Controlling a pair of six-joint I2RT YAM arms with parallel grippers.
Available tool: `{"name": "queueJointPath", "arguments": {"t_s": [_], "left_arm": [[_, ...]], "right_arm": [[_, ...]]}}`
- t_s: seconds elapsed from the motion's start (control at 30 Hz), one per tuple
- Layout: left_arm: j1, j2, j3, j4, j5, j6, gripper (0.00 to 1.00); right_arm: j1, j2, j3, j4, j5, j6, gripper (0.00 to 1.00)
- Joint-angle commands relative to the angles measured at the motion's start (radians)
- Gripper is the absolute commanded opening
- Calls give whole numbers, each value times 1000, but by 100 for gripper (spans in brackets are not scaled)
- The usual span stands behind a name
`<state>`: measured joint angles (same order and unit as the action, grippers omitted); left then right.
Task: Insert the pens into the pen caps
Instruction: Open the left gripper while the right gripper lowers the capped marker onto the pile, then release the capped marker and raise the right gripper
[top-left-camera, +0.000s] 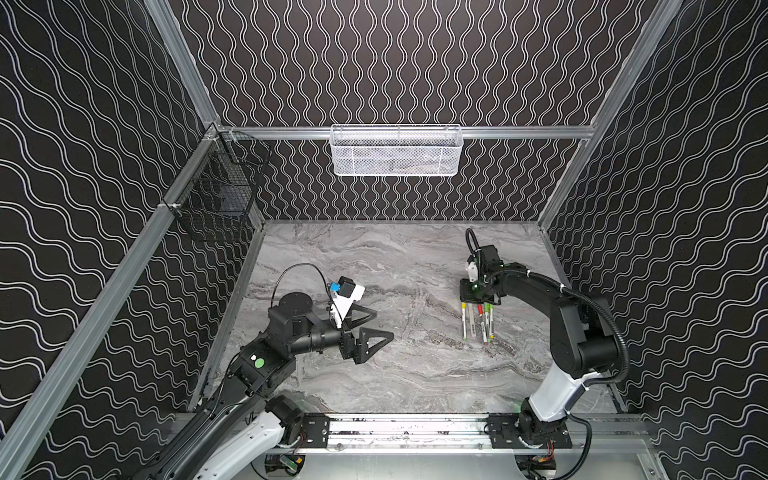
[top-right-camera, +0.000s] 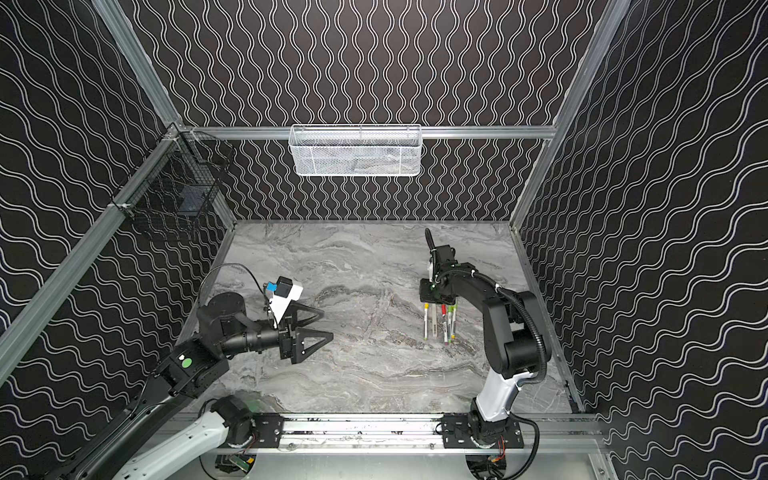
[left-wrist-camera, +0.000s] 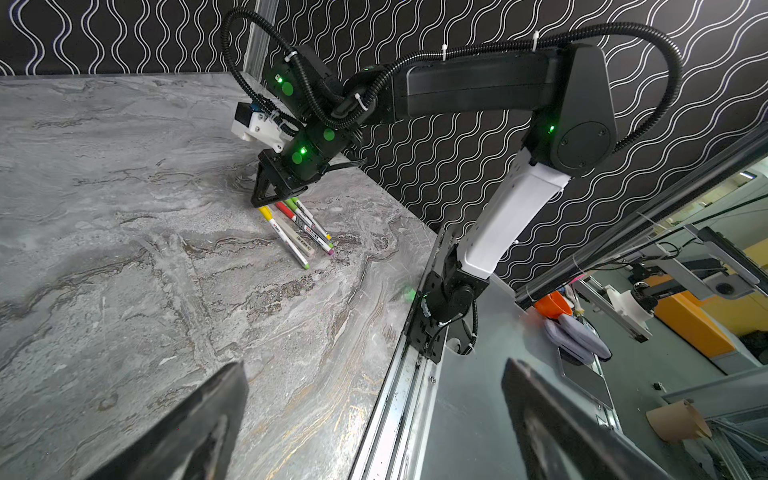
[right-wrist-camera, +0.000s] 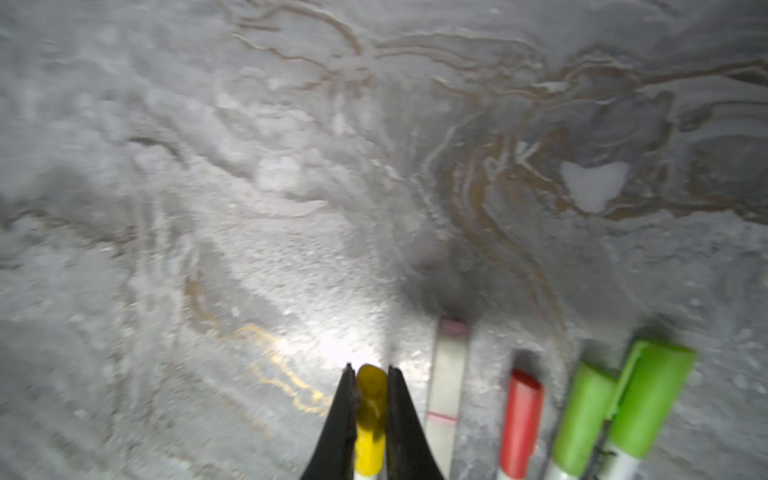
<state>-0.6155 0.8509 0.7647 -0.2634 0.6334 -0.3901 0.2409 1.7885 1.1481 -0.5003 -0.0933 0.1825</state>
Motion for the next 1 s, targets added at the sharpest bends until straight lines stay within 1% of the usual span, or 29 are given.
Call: {"name": "queueJointPath", "arguments": {"t_s": [0.0, 0.27, 0.57, 0.67, 0.73, 0.97], "left_arm": [[-1, 7, 3, 32, 5, 2, 99], [0, 5, 10, 20, 4, 10, 99], [0, 3, 9, 13, 4, 10, 99], [0, 5, 8, 19, 6, 8, 99], [0, 6, 8, 19, 7, 9, 99], [0, 23, 5, 24, -13, 7, 99]], "right_arm": [[-3, 23, 18, -42, 96, -24, 8], [-27, 79, 46, -58, 151, -44, 9], [-29, 62, 50, -53, 123, -50, 17], [-27, 54, 51, -59, 126, -59, 24], [-28, 47, 50, -61, 128, -64, 31], [-26, -4, 48, -70, 138, -74, 46]]}}
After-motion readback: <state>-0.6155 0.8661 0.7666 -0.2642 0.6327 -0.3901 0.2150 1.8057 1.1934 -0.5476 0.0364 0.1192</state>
